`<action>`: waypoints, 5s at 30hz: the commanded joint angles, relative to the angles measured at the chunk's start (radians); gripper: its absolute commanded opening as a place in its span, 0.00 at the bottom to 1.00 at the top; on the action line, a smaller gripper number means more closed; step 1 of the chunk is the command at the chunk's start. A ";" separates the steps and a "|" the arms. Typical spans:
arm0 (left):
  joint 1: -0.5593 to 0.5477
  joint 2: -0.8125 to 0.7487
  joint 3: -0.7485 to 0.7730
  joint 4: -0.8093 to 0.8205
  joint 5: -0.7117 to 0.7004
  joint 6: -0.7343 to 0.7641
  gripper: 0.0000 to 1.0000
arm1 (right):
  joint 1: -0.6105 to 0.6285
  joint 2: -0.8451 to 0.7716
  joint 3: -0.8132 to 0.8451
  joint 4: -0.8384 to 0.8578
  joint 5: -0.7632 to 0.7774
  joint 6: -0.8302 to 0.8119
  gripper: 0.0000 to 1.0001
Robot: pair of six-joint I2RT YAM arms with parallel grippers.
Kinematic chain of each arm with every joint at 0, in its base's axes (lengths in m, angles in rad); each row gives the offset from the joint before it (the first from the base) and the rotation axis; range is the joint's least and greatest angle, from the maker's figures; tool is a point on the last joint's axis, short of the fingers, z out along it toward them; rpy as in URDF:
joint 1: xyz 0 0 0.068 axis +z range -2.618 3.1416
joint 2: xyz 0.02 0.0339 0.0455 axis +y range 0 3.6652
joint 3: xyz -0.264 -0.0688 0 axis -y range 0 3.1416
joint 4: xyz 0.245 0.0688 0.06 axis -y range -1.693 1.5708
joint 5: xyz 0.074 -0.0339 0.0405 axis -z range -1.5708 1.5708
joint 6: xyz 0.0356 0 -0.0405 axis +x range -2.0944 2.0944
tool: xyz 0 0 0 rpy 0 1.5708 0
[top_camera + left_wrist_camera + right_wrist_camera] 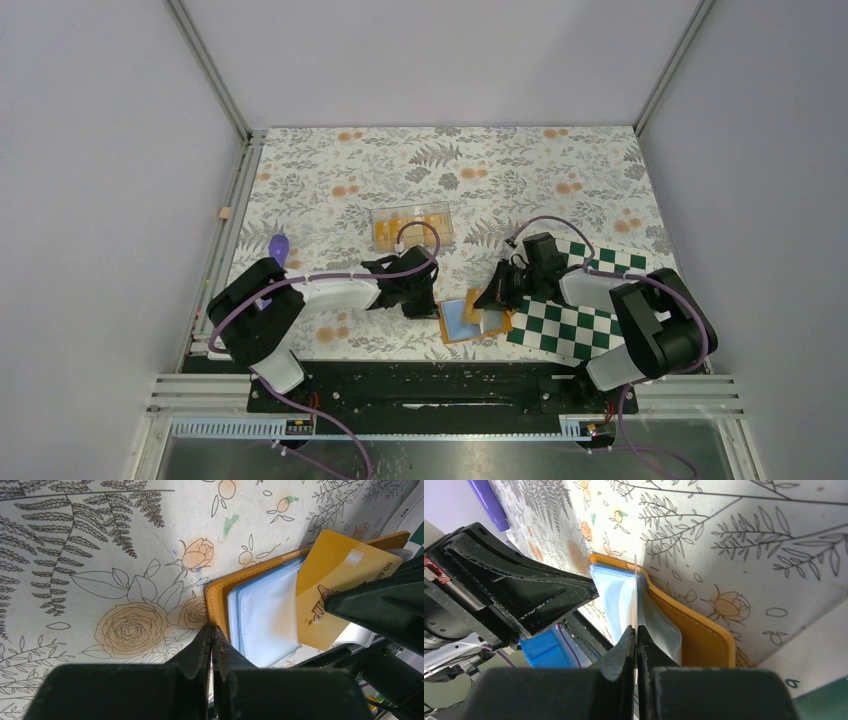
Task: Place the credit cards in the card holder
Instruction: Insert the credit card into the card holder.
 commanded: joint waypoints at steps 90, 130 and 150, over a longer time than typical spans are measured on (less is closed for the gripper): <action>-0.020 0.191 -0.005 -0.349 -0.153 0.098 0.00 | 0.049 0.096 0.048 -0.088 -0.061 -0.076 0.10; -0.048 0.165 0.006 -0.333 -0.117 0.072 0.00 | 0.252 0.167 0.264 -0.310 0.102 0.009 0.34; -0.050 0.119 -0.014 -0.433 -0.183 0.023 0.00 | 0.260 0.126 0.265 -0.230 0.065 0.077 0.16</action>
